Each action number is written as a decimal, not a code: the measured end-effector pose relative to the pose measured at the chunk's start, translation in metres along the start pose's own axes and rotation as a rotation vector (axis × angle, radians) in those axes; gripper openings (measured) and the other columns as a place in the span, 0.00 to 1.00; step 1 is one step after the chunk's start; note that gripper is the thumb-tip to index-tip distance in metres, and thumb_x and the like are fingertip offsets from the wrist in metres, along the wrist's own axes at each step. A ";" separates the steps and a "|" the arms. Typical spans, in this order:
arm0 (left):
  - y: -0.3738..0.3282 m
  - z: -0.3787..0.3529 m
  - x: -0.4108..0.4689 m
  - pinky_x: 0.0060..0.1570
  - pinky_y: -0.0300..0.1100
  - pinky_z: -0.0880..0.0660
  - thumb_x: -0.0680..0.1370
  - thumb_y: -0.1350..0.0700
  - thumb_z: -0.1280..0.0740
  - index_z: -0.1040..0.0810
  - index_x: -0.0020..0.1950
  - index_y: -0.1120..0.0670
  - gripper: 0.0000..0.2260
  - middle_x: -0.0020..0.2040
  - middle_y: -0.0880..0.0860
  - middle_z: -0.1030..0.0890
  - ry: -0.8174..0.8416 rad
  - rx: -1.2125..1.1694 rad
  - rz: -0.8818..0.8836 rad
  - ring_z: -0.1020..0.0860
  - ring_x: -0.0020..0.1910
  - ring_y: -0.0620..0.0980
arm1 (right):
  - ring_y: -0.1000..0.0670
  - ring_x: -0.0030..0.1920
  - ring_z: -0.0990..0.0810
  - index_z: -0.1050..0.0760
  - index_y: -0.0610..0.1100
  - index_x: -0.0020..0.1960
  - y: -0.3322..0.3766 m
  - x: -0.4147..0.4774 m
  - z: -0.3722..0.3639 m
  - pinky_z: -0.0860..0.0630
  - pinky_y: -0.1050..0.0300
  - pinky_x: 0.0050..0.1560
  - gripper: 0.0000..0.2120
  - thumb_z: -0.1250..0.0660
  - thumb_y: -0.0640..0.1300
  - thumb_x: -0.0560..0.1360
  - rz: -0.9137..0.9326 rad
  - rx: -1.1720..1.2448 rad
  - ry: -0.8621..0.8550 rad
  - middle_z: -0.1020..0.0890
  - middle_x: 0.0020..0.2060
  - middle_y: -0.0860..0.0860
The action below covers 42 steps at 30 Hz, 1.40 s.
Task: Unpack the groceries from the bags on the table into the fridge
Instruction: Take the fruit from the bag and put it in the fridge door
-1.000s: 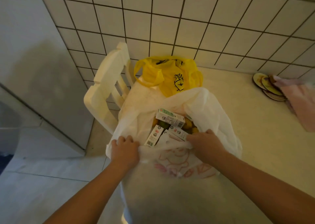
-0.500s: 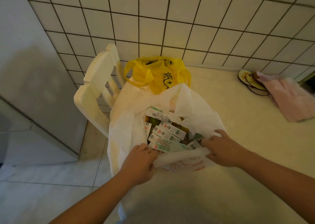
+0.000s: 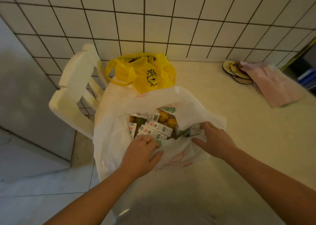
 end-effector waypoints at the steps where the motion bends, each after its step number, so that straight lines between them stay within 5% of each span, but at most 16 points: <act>1: 0.001 0.012 0.009 0.44 0.47 0.27 0.80 0.46 0.37 0.20 0.51 0.52 0.12 0.50 0.50 0.23 -0.107 0.022 0.001 0.27 0.46 0.52 | 0.44 0.64 0.24 0.39 0.50 0.76 0.000 0.002 0.003 0.23 0.48 0.56 0.33 0.37 0.64 0.77 -0.029 0.055 -0.032 0.29 0.71 0.49; 3: 0.009 0.024 0.037 0.49 0.52 0.26 0.78 0.49 0.33 0.19 0.55 0.51 0.09 0.59 0.53 0.23 -0.174 0.083 0.053 0.27 0.53 0.57 | 0.42 0.69 0.29 0.42 0.49 0.77 -0.009 0.012 0.005 0.23 0.44 0.58 0.34 0.36 0.62 0.77 -0.105 0.109 -0.053 0.33 0.73 0.46; 6: 0.030 0.022 0.086 0.67 0.60 0.36 0.77 0.51 0.33 0.23 0.62 0.41 0.14 0.78 0.56 0.38 -0.014 0.191 0.195 0.40 0.74 0.63 | 0.38 0.73 0.38 0.46 0.50 0.78 -0.021 0.034 0.008 0.28 0.38 0.65 0.37 0.39 0.66 0.77 -0.165 -0.034 -0.051 0.41 0.75 0.43; 10: 0.074 0.000 0.134 0.74 0.62 0.48 0.80 0.47 0.36 0.34 0.73 0.35 0.22 0.82 0.55 0.54 0.276 0.335 0.286 0.54 0.79 0.63 | 0.42 0.79 0.54 0.55 0.57 0.79 -0.029 0.061 -0.008 0.45 0.29 0.71 0.36 0.48 0.70 0.77 -0.205 -0.025 0.029 0.51 0.80 0.47; 13: 0.105 -0.017 0.152 0.72 0.62 0.42 0.79 0.40 0.38 0.41 0.78 0.38 0.28 0.81 0.54 0.44 0.451 0.346 0.352 0.43 0.77 0.63 | 0.43 0.80 0.60 0.60 0.58 0.80 -0.034 0.084 -0.016 0.49 0.25 0.71 0.35 0.52 0.70 0.78 -0.253 0.075 0.078 0.56 0.81 0.49; 16: 0.128 -0.025 0.168 0.65 0.60 0.34 0.80 0.38 0.40 0.39 0.78 0.45 0.28 0.74 0.53 0.32 0.442 0.262 0.410 0.30 0.69 0.62 | 0.42 0.80 0.59 0.57 0.55 0.80 -0.034 0.107 -0.018 0.52 0.30 0.75 0.35 0.55 0.69 0.79 -0.223 0.057 0.090 0.56 0.81 0.47; 22: 0.184 -0.043 0.188 0.62 0.61 0.30 0.77 0.38 0.35 0.36 0.75 0.47 0.29 0.72 0.52 0.31 0.481 0.101 0.584 0.27 0.66 0.62 | 0.43 0.80 0.59 0.63 0.54 0.81 -0.052 0.166 -0.028 0.58 0.40 0.78 0.36 0.58 0.69 0.79 -0.266 0.129 0.171 0.59 0.80 0.44; 26: 0.219 -0.060 0.184 0.64 0.59 0.28 0.68 0.33 0.35 0.36 0.76 0.43 0.37 0.73 0.54 0.32 0.559 -0.087 0.679 0.26 0.65 0.63 | 0.41 0.75 0.36 0.43 0.50 0.79 -0.054 0.194 -0.045 0.38 0.41 0.74 0.31 0.50 0.64 0.82 -0.279 0.275 0.312 0.35 0.76 0.45; 28: 0.224 -0.064 0.181 0.67 0.56 0.29 0.72 0.36 0.32 0.32 0.76 0.46 0.34 0.75 0.55 0.32 0.561 -0.218 0.697 0.27 0.68 0.61 | 0.42 0.68 0.27 0.35 0.47 0.76 -0.047 0.199 -0.054 0.31 0.45 0.68 0.27 0.46 0.60 0.82 -0.280 0.334 0.383 0.27 0.70 0.46; 30: 0.227 -0.059 0.181 0.70 0.52 0.32 0.75 0.39 0.31 0.28 0.74 0.49 0.30 0.74 0.53 0.29 0.497 -0.351 0.708 0.29 0.71 0.55 | 0.42 0.70 0.30 0.38 0.47 0.77 -0.043 0.206 -0.054 0.34 0.43 0.70 0.28 0.45 0.59 0.82 -0.282 0.293 0.386 0.30 0.73 0.45; 32: 0.227 -0.043 0.177 0.71 0.51 0.34 0.72 0.35 0.32 0.25 0.71 0.48 0.31 0.74 0.52 0.28 0.395 -0.413 0.716 0.30 0.71 0.53 | 0.42 0.78 0.43 0.50 0.48 0.81 -0.031 0.208 -0.038 0.46 0.40 0.76 0.34 0.43 0.59 0.81 -0.271 0.229 0.262 0.45 0.80 0.46; 34: 0.222 -0.027 0.161 0.72 0.51 0.35 0.69 0.30 0.33 0.22 0.67 0.46 0.32 0.72 0.50 0.28 0.347 -0.429 0.711 0.30 0.71 0.51 | 0.43 0.80 0.55 0.55 0.50 0.81 0.003 0.200 -0.014 0.55 0.41 0.78 0.36 0.42 0.59 0.81 -0.140 0.191 0.085 0.54 0.81 0.48; 36: 0.215 -0.019 0.136 0.70 0.50 0.33 0.66 0.28 0.34 0.22 0.66 0.45 0.33 0.69 0.48 0.25 0.383 -0.475 0.735 0.29 0.68 0.49 | 0.44 0.80 0.56 0.49 0.56 0.80 0.055 0.179 0.002 0.58 0.40 0.78 0.32 0.41 0.60 0.80 0.138 0.168 -0.015 0.53 0.81 0.49; 39: 0.214 -0.011 0.103 0.67 0.47 0.31 0.73 0.33 0.33 0.21 0.66 0.46 0.27 0.65 0.47 0.23 0.388 -0.568 0.769 0.27 0.66 0.48 | 0.46 0.80 0.51 0.39 0.57 0.77 0.110 0.154 -0.015 0.61 0.39 0.78 0.27 0.40 0.60 0.80 0.400 0.113 0.049 0.46 0.80 0.51; 42: 0.214 -0.007 0.080 0.60 0.40 0.36 0.82 0.47 0.35 0.22 0.65 0.49 0.14 0.61 0.45 0.23 0.360 -0.590 0.779 0.27 0.64 0.46 | 0.47 0.78 0.43 0.39 0.53 0.77 0.135 0.154 -0.041 0.56 0.41 0.78 0.28 0.40 0.58 0.79 0.417 0.066 0.174 0.38 0.77 0.52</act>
Point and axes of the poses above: each hand's wrist, its own x-axis towards the middle knuckle, its own z-axis out of the back of the hand, y = z × x, the point moved 8 cm from there along x, towards the middle knuckle
